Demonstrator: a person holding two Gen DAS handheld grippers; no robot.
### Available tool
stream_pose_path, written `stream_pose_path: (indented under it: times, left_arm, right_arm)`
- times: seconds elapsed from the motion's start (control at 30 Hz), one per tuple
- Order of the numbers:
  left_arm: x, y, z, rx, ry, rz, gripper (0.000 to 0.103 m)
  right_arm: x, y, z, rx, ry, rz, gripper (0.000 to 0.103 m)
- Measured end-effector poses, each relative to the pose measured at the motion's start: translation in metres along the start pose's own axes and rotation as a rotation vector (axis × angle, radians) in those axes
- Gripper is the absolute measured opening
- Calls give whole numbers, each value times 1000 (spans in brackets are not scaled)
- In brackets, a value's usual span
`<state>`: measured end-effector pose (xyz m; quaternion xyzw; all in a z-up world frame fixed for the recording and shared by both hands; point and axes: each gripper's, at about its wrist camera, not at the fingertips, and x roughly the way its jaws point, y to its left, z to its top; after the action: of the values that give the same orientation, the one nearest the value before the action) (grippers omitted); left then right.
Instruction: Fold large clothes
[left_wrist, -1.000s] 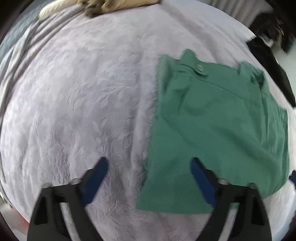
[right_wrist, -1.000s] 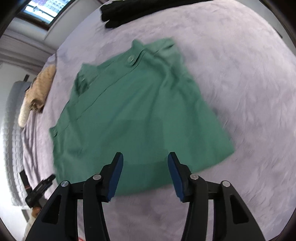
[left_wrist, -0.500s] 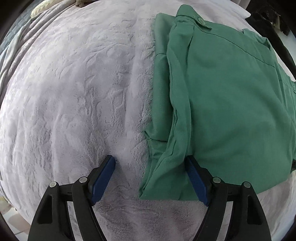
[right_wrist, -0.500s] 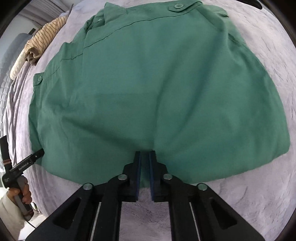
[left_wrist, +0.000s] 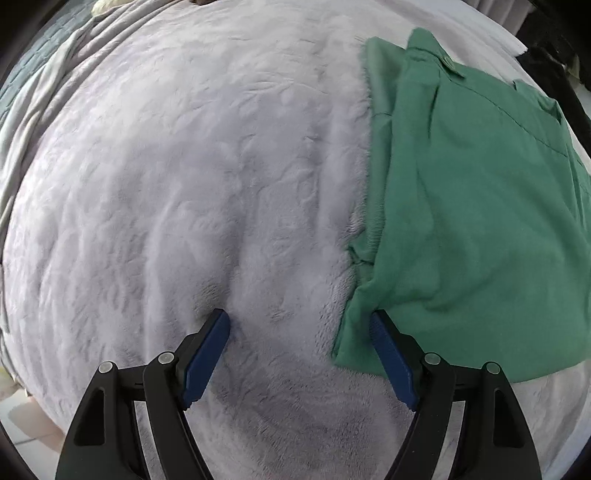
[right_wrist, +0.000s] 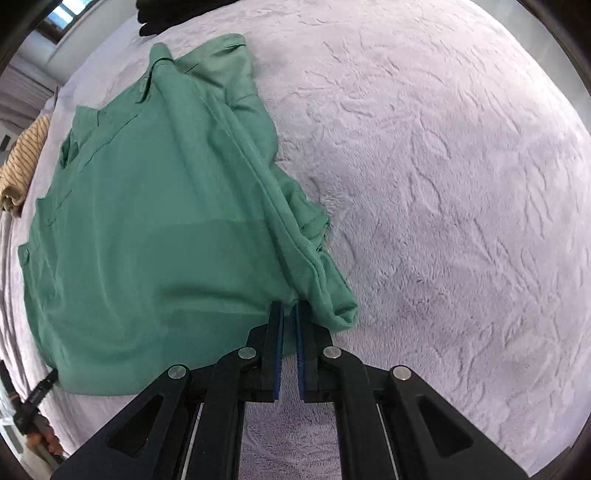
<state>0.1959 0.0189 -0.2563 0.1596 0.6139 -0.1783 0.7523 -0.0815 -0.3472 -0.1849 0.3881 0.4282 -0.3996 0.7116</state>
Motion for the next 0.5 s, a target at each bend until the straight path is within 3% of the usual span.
stream_pose_path:
  times: [0.13, 0.23, 0.3, 0.5]
  left_arm:
    - [-8, 19, -8, -25, 5, 18, 80]
    - [-11, 44, -17, -67, 28, 74, 80]
    - [-15, 56, -25, -77, 51, 73, 80]
    - [-46, 63, -61, 12, 48, 46, 80]
  right_arm:
    - [-9, 11, -8, -31, 19, -34, 9]
    - [-19, 12, -19, -6, 35, -19, 10]
    - [-26, 15, -30, 9, 46, -3, 10]
    - [-35, 38, -65, -2, 113, 61, 10]
